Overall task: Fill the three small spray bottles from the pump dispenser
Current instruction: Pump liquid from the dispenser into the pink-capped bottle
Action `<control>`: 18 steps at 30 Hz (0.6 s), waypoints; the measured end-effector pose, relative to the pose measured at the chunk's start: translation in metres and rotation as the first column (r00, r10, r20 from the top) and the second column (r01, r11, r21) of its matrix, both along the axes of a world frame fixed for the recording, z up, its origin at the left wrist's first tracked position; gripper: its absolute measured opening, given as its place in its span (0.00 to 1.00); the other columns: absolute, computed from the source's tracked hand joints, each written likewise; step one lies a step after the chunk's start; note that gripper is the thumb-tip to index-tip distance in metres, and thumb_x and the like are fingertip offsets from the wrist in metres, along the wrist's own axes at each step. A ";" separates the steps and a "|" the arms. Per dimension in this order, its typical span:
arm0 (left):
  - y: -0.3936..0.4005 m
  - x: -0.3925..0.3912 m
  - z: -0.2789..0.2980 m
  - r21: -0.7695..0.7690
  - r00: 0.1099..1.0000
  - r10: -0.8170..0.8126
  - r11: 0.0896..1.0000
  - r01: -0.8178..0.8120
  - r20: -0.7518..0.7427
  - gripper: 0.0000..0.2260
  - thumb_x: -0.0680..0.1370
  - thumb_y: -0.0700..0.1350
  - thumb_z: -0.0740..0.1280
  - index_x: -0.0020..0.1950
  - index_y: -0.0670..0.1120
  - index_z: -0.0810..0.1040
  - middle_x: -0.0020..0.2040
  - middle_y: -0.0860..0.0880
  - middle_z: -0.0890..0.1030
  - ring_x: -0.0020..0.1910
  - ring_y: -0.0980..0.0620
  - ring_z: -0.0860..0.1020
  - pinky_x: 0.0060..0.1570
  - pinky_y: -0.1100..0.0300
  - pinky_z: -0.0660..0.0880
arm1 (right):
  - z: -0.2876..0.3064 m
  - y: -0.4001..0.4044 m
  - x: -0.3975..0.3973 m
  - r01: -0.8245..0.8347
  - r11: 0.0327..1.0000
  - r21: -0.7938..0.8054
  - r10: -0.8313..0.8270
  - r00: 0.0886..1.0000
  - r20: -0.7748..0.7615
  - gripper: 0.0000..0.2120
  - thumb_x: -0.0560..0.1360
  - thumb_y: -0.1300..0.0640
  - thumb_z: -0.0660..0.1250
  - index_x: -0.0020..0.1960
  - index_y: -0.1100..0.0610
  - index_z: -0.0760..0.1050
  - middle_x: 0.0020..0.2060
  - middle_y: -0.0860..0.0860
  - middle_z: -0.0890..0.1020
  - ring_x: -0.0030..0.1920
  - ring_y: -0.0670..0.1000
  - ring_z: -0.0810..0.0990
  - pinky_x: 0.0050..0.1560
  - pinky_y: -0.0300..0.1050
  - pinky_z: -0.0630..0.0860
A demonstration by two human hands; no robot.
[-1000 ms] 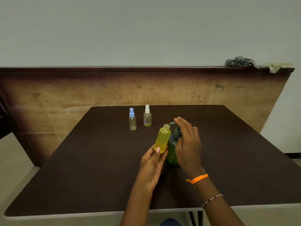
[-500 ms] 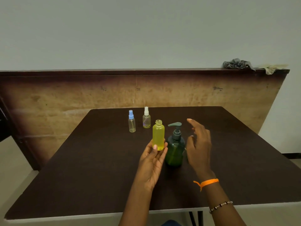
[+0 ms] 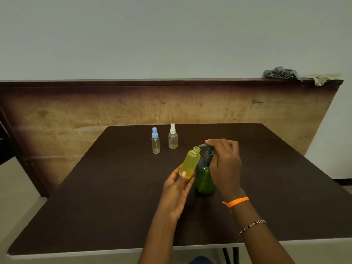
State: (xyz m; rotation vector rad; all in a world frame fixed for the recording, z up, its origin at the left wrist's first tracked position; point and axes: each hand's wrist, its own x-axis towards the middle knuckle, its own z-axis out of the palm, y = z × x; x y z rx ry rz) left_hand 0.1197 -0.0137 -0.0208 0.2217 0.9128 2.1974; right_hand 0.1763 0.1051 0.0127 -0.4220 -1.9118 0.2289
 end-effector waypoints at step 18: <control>0.006 -0.010 -0.008 0.017 0.995 -0.008 1.000 0.010 -0.097 0.14 0.78 0.36 0.60 0.63 0.42 0.71 0.59 0.43 0.78 0.58 0.48 0.78 0.54 0.62 0.77 | -0.008 0.011 -0.013 0.145 0.970 0.197 -0.139 0.989 -0.047 0.09 0.73 0.67 0.58 0.40 0.61 0.77 0.36 0.54 0.78 0.41 0.52 0.68 0.34 0.48 0.70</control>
